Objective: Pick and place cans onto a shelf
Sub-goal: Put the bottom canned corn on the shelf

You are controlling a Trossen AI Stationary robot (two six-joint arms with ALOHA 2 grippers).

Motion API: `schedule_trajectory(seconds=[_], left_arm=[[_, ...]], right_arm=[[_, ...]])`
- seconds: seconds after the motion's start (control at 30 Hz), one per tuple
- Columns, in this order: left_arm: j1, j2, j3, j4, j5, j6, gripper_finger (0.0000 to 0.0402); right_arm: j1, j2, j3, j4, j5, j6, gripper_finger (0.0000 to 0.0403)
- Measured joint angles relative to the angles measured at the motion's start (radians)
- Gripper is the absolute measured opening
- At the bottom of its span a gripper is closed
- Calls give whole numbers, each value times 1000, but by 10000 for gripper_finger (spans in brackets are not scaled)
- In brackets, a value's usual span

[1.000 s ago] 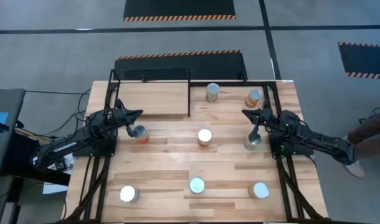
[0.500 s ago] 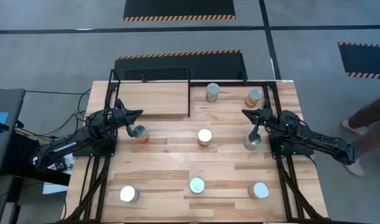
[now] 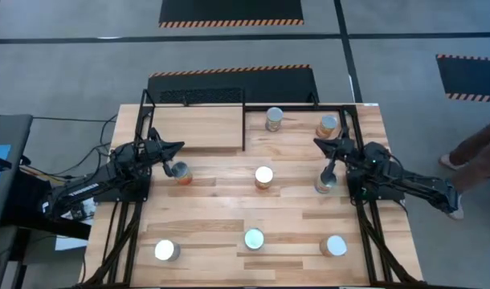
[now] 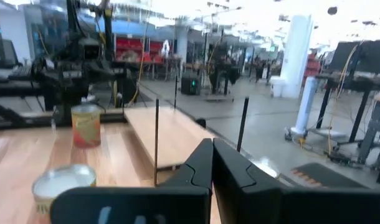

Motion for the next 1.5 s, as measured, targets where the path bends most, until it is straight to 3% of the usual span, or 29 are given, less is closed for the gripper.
schedule_trajectory(seconds=[0.33,0.47,0.7,1.07,1.27,1.5], left_arm=[[0,0,0,0,0,0,0],[0,0,0,0,0,0,0],[0,0,0,0,0,0,0],[0,0,0,0,0,0,0],[0,0,0,0,0,0,0],[0,0,0,0,0,0,0]], right_arm=[[-8,0,7,366,-10,-165,27],[-8,-1,57,420,-77,-175,17],[-8,86,169,415,-40,-225,6],[-8,537,511,231,47,-220,3],[-5,741,718,0,60,-103,3],[53,921,850,-241,57,59,3]])
